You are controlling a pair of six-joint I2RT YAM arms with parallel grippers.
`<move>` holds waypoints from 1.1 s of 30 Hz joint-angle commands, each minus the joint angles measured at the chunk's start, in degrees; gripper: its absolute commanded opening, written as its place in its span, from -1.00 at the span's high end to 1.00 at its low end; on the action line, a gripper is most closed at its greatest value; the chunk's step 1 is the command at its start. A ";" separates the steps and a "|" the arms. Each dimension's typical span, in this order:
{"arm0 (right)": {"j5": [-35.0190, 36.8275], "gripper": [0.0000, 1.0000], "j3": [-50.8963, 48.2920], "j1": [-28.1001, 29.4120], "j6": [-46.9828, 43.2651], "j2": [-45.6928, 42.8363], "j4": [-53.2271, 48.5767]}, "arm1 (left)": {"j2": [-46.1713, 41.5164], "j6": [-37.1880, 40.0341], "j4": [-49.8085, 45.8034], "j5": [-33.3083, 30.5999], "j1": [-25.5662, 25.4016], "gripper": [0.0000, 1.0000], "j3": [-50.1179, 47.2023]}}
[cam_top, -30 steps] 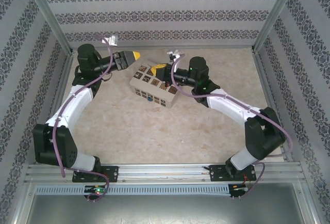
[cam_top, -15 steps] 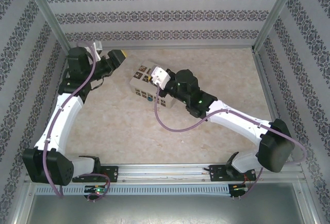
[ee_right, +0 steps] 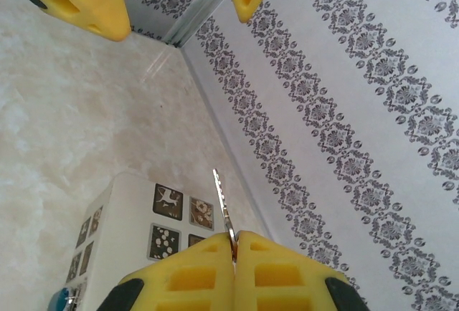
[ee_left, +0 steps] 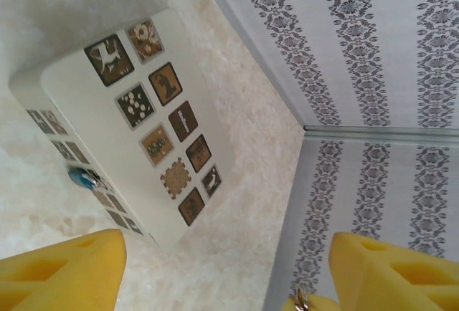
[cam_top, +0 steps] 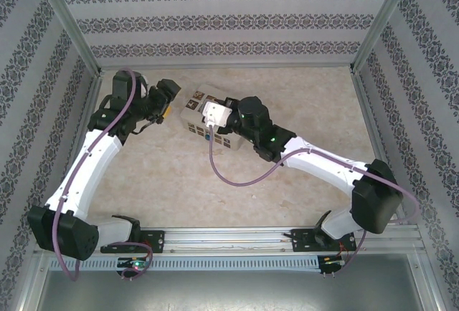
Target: Unlock the padlock with the key
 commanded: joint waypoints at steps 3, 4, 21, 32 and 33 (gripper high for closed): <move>0.35 1.00 2.80 0.30 -3.33 1.18 -0.24 | 0.78 -14.74 3.22 1.49 -2.83 -0.39 -2.07; 0.38 1.00 2.96 0.37 -3.50 1.36 -0.24 | 1.10 -15.83 3.67 1.47 -3.25 -0.38 -2.08; 0.43 1.00 3.96 1.53 -3.44 3.38 0.72 | 4.41 -26.99 11.02 1.14 -8.34 -0.03 -3.32; 2.06 1.00 5.06 2.05 -3.35 4.63 0.72 | 4.65 -26.56 13.33 0.81 -9.20 0.58 -4.00; 2.06 1.00 5.03 2.06 -3.25 4.68 0.77 | 4.67 -26.42 13.39 0.82 -9.21 0.67 -4.02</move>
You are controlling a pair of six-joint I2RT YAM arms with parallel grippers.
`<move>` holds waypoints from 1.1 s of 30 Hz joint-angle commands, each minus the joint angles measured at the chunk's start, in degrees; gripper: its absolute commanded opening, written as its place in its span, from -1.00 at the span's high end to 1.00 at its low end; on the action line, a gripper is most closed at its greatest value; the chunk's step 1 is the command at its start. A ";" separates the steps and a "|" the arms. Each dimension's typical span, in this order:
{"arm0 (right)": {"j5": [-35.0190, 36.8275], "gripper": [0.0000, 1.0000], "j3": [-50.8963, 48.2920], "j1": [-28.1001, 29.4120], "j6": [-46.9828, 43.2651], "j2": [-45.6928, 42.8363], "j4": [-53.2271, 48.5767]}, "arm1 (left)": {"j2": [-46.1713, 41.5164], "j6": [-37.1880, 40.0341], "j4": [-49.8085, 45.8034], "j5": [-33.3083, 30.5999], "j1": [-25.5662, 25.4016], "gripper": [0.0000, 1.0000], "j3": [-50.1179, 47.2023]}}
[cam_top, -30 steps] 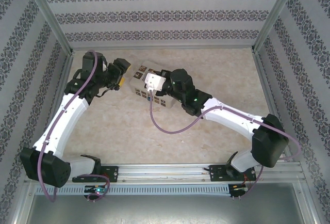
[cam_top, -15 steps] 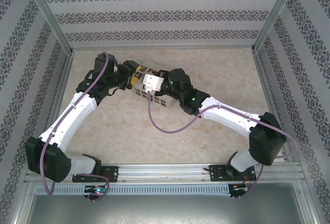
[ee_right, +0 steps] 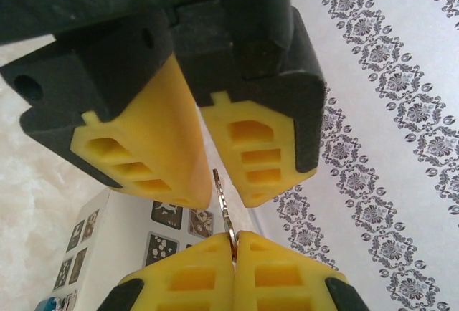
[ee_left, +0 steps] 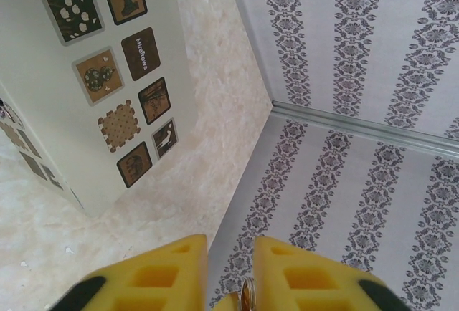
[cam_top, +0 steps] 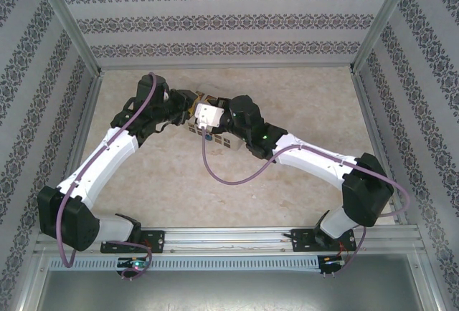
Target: Unlock the padlock with the key
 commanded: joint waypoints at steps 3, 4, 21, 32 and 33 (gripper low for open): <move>1.40 1.00 2.07 0.81 0.17 0.55 0.76 | 0.16 -9.24 1.25 0.16 -0.84 0.90 -0.15; 1.53 1.00 2.01 0.81 0.29 0.47 0.77 | 0.19 -8.97 1.14 0.00 -0.84 0.95 -0.18; -9.51 -0.56 -2.37 -4.08 20.02 -6.53 0.50 | 0.78 21.98 1.72 -4.57 1.08 1.00 2.64; -24.64 -0.97 -4.53 -14.55 49.16 -9.48 2.57 | 4.03 43.74 20.50 20.62 5.79 1.00 0.20; -25.13 -0.97 -4.75 -15.47 51.84 -9.60 3.05 | 4.65 44.22 20.96 22.68 6.13 1.00 0.55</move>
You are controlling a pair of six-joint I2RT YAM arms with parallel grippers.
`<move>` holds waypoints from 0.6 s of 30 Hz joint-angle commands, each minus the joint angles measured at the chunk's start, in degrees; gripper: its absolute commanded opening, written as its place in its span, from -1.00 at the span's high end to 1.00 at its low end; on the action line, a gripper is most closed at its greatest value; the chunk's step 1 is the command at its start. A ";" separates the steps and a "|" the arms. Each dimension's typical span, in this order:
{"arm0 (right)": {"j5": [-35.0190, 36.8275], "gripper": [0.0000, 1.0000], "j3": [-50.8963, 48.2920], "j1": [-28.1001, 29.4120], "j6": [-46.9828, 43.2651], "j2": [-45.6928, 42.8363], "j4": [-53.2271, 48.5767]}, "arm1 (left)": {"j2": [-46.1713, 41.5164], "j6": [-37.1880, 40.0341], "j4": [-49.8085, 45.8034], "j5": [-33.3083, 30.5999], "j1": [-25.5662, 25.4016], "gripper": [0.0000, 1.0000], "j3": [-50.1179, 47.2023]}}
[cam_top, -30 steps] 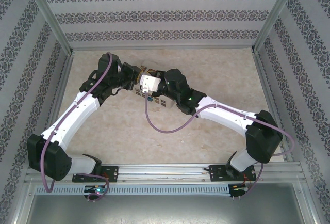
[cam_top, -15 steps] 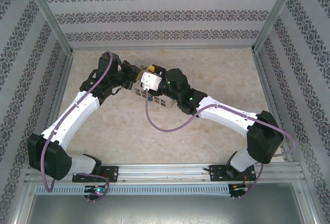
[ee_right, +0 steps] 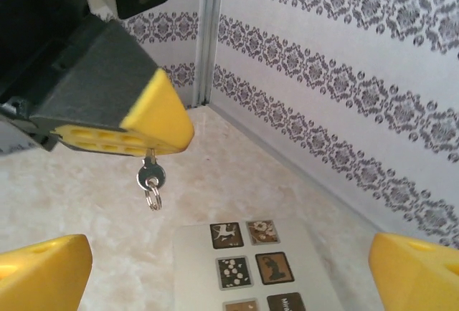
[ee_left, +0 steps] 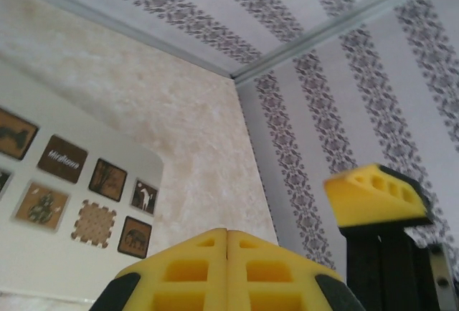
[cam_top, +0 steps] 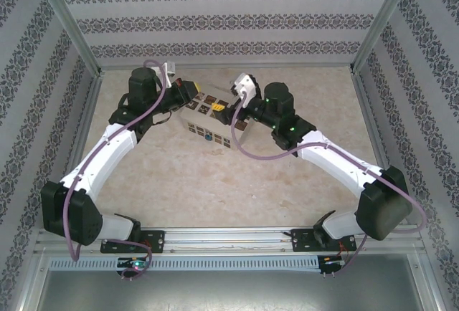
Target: Unlock the padlock with the key
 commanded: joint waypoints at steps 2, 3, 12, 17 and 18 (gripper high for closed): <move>-8.77 -0.97 -1.79 -4.30 18.12 -1.29 3.88 | 3.28 7.45 8.71 14.05 1.90 1.00 1.37; -10.68 -0.97 -2.33 -5.47 21.10 -1.24 5.12 | 3.89 7.42 10.31 15.88 2.18 1.00 1.21; -30.32 -0.85 -4.54 -10.25 42.26 1.25 17.83 | 8.76 3.53 23.32 28.34 3.21 1.00 1.98; -30.50 -0.69 -4.63 -9.65 45.97 2.08 19.77 | 8.91 5.38 23.16 29.81 3.21 1.00 2.22; -30.81 -0.65 -4.31 -9.47 46.27 2.51 19.78 | 8.91 5.48 23.22 30.17 3.19 1.00 2.12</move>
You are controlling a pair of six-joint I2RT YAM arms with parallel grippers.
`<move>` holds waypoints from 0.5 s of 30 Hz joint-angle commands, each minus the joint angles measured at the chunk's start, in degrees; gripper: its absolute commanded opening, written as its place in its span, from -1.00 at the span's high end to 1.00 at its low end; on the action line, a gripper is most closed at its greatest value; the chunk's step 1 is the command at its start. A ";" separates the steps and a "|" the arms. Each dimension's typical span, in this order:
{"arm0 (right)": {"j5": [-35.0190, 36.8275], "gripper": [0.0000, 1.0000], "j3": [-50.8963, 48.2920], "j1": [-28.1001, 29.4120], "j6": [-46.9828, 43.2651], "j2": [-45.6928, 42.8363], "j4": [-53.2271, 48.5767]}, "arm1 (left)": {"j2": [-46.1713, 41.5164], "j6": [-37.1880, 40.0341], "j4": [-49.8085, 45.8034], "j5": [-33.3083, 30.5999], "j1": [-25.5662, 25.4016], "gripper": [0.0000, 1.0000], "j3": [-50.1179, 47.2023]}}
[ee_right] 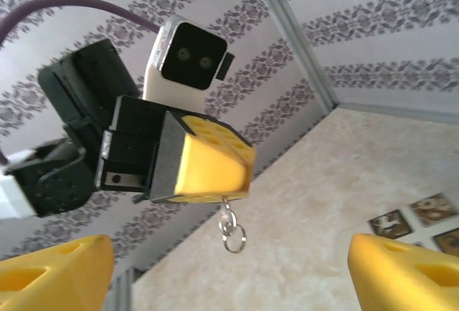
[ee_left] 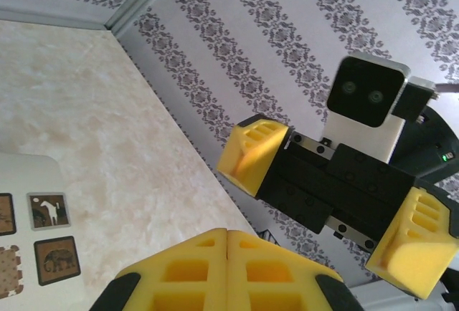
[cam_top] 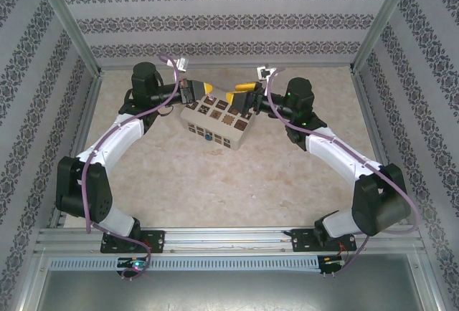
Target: Unlock the padlock with the key
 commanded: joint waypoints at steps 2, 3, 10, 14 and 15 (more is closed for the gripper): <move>-4.35 -0.59 0.77 1.25 5.17 1.93 4.37 | -0.05 1.66 4.93 4.03 0.48 1.00 1.73; -4.69 -0.56 1.37 1.62 5.43 2.55 4.37 | -0.02 1.66 5.14 4.23 0.48 1.00 1.67; -5.33 -0.34 4.63 3.73 6.94 6.58 4.37 | -0.42 2.52 5.26 4.36 0.48 1.00 1.25; -5.96 -0.12 6.50 4.54 7.55 8.37 4.09 | -0.39 3.00 4.99 4.23 0.50 1.00 1.29; -6.05 -0.09 6.85 4.72 7.68 8.79 4.11 | -0.37 3.11 4.89 4.23 0.48 1.00 1.30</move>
